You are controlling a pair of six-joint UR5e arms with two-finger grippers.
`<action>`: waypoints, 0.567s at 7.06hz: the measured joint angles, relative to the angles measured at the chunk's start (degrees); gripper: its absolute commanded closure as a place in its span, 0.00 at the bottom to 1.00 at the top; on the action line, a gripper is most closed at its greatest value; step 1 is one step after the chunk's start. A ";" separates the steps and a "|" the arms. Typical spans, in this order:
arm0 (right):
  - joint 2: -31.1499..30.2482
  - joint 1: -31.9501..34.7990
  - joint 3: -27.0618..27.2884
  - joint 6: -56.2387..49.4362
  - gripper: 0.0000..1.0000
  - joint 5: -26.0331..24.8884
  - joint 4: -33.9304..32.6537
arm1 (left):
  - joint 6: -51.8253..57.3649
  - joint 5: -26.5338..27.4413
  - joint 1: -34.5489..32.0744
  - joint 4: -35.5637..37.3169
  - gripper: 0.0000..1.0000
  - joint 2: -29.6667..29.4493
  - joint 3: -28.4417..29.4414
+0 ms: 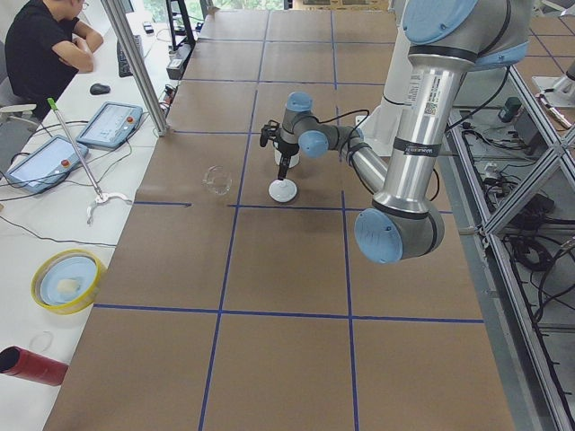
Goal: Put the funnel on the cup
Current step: 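Open the left gripper and raise it toward the glass funnel, then lower the left gripper over the rim of the clear glass funnel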
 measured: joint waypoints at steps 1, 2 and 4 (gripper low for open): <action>-0.01 0.00 0.00 0.00 0.00 0.00 0.00 | -2.91 -0.03 -2.52 -0.09 0.00 -2.48 1.39; -0.01 0.00 0.00 0.00 0.00 0.00 0.00 | -7.18 0.01 -4.76 -0.33 0.00 -5.70 4.36; -0.01 0.00 0.00 0.00 0.00 0.00 0.00 | -17.14 0.20 -7.75 -7.19 0.00 -9.78 12.31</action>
